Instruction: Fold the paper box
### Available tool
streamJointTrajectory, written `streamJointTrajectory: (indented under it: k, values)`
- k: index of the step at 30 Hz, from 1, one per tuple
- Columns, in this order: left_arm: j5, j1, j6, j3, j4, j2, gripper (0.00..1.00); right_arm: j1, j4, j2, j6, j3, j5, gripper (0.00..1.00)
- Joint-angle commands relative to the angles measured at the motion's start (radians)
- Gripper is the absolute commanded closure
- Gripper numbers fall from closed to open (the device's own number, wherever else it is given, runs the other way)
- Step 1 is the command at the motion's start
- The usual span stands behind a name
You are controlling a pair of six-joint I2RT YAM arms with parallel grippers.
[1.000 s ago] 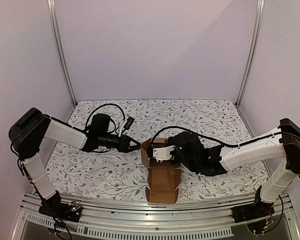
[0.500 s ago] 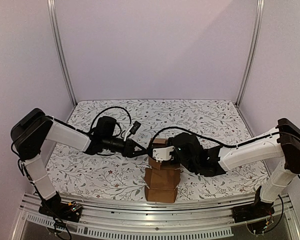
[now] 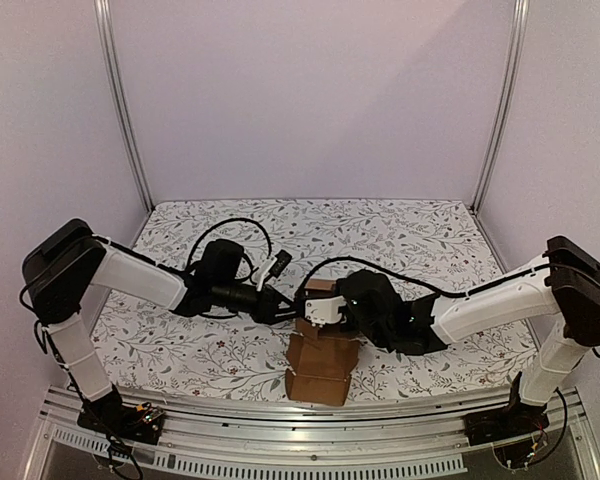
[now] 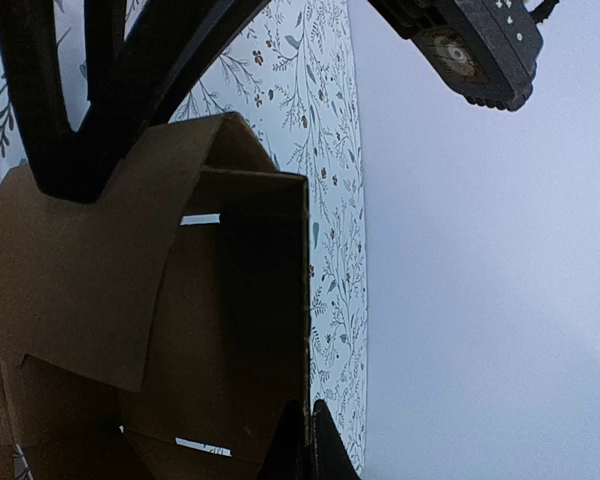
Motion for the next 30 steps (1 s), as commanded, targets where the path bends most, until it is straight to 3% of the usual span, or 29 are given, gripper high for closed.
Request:
streamJointTrajectory:
  k: [1, 18, 30]
  values:
    - [-0.118, -0.047, 0.021, -0.022, -0.015, -0.032, 0.6, 0.016, 0.015, 0.016, 0.022, -0.004, 0.015, 1.0]
    - [-0.357, -0.136, -0.017, -0.088, 0.113, -0.061, 0.6, 0.086, 0.002, 0.085, 0.1, 0.026, 0.145, 1.0]
    - [-0.482, -0.195, -0.02, -0.122, 0.159, -0.059, 0.63, 0.134, -0.106, 0.099, 0.197, 0.06, 0.185, 1.0]
